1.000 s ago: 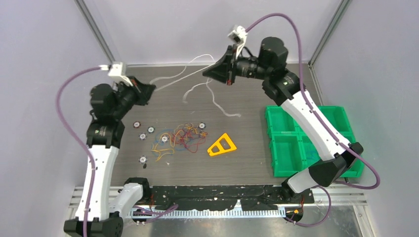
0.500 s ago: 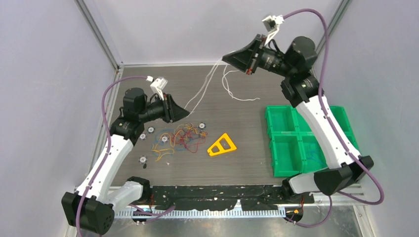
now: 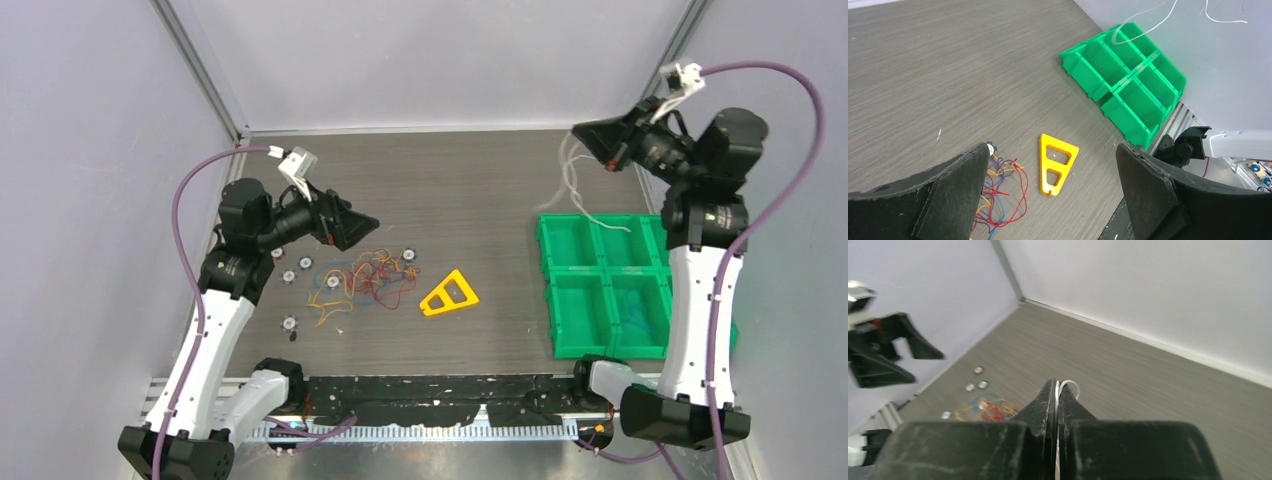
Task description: Untangle the cables
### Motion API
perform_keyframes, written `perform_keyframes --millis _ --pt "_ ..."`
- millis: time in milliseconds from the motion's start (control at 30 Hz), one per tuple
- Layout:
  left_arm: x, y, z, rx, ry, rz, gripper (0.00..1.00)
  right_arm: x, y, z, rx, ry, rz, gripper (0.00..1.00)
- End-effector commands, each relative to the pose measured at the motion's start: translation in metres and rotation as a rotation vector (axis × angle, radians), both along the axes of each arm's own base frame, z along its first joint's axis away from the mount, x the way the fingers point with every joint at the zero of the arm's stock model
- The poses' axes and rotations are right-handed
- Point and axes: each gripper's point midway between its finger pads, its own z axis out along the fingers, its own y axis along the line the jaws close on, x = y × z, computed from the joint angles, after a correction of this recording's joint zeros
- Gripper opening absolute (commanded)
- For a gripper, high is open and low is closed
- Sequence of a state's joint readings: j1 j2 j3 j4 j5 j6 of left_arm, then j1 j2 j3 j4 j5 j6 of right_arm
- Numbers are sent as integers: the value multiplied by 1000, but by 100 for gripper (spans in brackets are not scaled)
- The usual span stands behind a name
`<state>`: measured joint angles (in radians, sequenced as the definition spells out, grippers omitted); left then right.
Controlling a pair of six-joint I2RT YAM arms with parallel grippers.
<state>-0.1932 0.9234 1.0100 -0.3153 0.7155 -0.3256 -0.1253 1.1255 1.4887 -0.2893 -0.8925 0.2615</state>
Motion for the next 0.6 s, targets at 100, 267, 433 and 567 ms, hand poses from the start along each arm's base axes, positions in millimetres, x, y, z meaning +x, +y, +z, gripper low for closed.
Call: perform_keyframes --millis 100,267,433,567 --pt "-17 -9 35 -136 -120 -84 99 -24 -71 -52 -224 84 -127 5" --pt "-22 -10 31 -126 -88 -112 99 -30 -136 -66 -419 154 -338 5" --pt "-27 -11 26 -128 -79 -120 99 -36 -200 -98 -579 324 -469 5" --pt "-28 -11 22 -127 -68 -122 99 -41 -242 -111 -688 391 -554 5"
